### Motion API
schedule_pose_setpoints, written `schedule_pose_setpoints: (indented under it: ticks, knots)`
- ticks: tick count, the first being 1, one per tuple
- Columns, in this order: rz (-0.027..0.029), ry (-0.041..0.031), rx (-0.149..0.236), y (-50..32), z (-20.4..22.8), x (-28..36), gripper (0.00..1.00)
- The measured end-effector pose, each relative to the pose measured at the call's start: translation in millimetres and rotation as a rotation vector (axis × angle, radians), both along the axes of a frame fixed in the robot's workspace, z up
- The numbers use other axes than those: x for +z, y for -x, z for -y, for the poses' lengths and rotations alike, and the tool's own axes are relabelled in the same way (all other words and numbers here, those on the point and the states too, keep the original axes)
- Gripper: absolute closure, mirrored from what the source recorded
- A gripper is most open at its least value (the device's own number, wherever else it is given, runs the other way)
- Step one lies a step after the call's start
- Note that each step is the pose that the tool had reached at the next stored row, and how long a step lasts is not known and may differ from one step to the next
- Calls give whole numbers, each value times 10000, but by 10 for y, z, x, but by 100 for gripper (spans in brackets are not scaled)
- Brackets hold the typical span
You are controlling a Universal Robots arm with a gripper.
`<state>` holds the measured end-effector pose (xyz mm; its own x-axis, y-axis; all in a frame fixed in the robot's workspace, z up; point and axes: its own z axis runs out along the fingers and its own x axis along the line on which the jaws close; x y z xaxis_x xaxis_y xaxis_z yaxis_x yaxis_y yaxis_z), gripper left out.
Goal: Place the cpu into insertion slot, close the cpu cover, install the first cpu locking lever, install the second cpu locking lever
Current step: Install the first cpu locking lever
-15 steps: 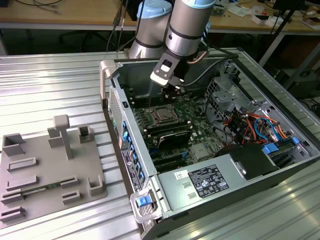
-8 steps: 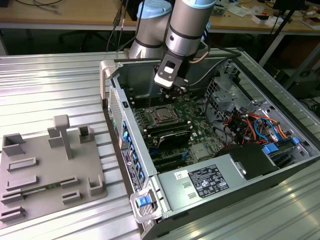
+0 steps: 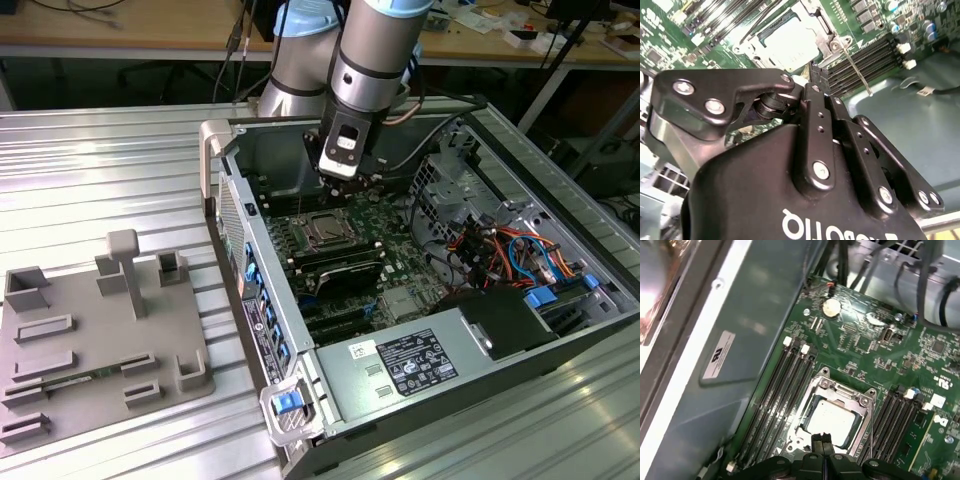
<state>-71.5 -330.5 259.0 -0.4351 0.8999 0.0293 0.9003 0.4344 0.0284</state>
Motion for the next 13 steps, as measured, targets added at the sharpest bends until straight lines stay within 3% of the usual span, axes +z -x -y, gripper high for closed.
schedule_pose_setpoints:
  ticks: [4,7,10,13]
  knots:
    - [0,0,321,47,3,-6,89]
    - [-9,3,1037,51,4,-11,89]
    - [-13,3,2111,51,4,-20,89]
    - [-13,5,2911,51,4,-26,89]
